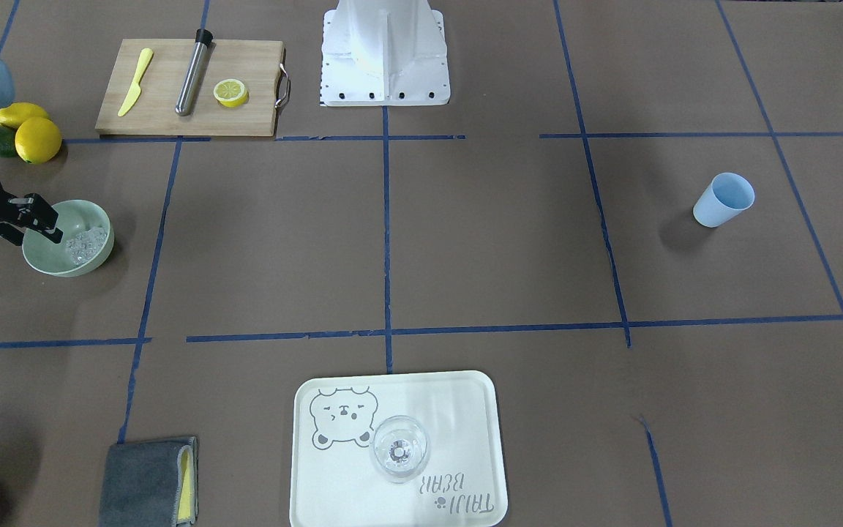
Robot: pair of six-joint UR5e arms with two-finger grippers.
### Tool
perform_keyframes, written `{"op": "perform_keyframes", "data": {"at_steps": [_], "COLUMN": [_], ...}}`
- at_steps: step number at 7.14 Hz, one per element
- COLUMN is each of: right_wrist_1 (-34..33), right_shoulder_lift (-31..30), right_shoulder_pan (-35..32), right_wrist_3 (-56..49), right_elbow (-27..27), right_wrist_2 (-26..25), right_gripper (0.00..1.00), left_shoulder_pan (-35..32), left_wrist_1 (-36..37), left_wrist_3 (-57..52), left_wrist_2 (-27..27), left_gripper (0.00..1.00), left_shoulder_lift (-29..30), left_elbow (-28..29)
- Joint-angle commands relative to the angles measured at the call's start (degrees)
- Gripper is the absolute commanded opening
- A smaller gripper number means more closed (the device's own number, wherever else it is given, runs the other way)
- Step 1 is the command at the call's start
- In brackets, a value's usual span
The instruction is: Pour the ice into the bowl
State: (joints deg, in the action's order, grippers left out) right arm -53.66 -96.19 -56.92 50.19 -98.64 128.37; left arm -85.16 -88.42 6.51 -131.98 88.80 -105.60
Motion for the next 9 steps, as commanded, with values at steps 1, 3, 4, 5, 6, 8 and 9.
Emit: {"op": "perform_keyframes", "data": {"at_steps": [1, 3, 4, 5, 6, 8, 9], "right_wrist_1": [-0.21, -2.05, -8.33, -16.05, -24.48, -37.0, -38.52], "right_shoulder_lift": [-0.4, -1.62, -1.55, -1.2, 0.11, 2.4, 2.58], "right_shoulder_pan": [-5.8, -10.83, -14.07, -18.97, -22.93, -29.19, -29.65], "right_wrist_3": [-0.88, -9.01, -17.41, -29.07, -41.19, -56.55, -58.17], "right_elbow": [-2.34, -1.91, -2.08, -2.17, -2.08, -2.69, -2.7], "right_wrist_2": [4.06, 6.55, 6.55, 6.46, 5.59, 5.49, 5.58], "right_gripper": [1.0, 1.0, 1.0, 1.0, 1.0, 1.0, 1.0], "left_shoulder_pan": [0.0, 0.0, 0.17, 0.08, 0.26, 0.43, 0.52], "left_wrist_1": [0.0, -0.09, -0.09, 0.0, 0.09, 0.0, -0.26], "left_wrist_3": [0.0, -0.09, -0.09, 0.17, 0.35, 0.61, 0.44], "left_wrist_2": [-0.04, -0.04, -0.04, -0.3, -0.65, -0.65, -0.74], "left_gripper": [1.0, 1.0, 1.0, 1.0, 1.0, 1.0, 1.0], "left_shoulder_lift": [-0.99, -2.05, -3.53, -4.07, -4.86, -5.04, -4.61], "left_elbow": [-0.05, 0.39, 0.22, 0.04, 0.04, 0.74, 0.57]}}
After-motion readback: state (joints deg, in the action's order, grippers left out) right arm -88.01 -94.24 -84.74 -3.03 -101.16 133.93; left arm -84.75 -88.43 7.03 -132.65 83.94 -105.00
